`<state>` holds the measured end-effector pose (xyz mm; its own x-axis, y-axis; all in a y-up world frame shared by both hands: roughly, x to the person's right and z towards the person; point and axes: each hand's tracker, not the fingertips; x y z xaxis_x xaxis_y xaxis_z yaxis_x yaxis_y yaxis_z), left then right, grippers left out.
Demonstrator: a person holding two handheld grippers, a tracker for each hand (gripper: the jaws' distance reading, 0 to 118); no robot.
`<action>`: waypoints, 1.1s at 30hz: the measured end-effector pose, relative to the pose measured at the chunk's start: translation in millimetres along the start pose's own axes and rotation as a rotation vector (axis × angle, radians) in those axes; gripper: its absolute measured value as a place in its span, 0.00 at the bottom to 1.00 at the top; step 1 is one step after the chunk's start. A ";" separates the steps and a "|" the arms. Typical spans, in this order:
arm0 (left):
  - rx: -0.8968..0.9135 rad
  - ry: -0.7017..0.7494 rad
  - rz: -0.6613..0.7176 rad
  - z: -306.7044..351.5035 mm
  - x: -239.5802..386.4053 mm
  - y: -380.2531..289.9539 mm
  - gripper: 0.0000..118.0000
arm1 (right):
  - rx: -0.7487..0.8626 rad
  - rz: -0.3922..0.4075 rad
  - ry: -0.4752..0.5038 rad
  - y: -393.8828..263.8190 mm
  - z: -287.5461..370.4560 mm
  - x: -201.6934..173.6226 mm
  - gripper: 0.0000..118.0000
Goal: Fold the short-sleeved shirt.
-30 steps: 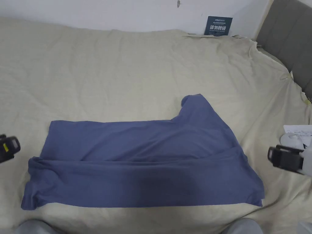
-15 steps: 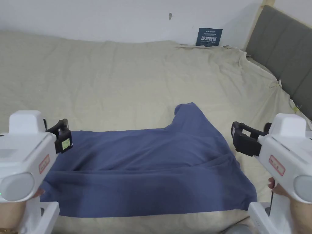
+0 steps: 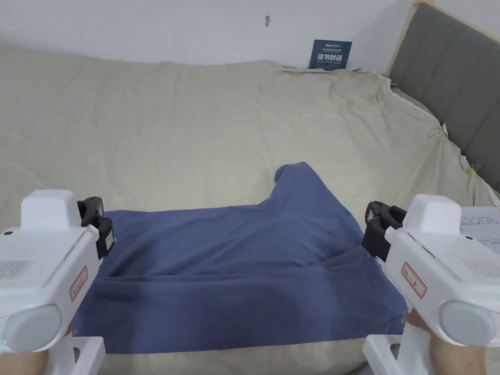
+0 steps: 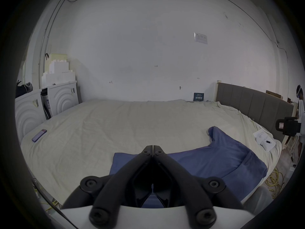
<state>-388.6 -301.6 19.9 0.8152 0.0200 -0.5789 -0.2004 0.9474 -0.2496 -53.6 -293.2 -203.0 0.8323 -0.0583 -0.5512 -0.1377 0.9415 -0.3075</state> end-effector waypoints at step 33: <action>-0.032 0.035 0.043 -58.0 -3.2 18.8 0.00 | -0.736 -0.008 -0.137 36.1 -317.7 44.0 0.90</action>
<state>-426.6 -302.4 -28.0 0.7861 0.0492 -0.6161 -0.2529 0.9352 -0.2479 -192.5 -367.3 -484.8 0.8875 0.0233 -0.4602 -0.4154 0.4728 -0.7771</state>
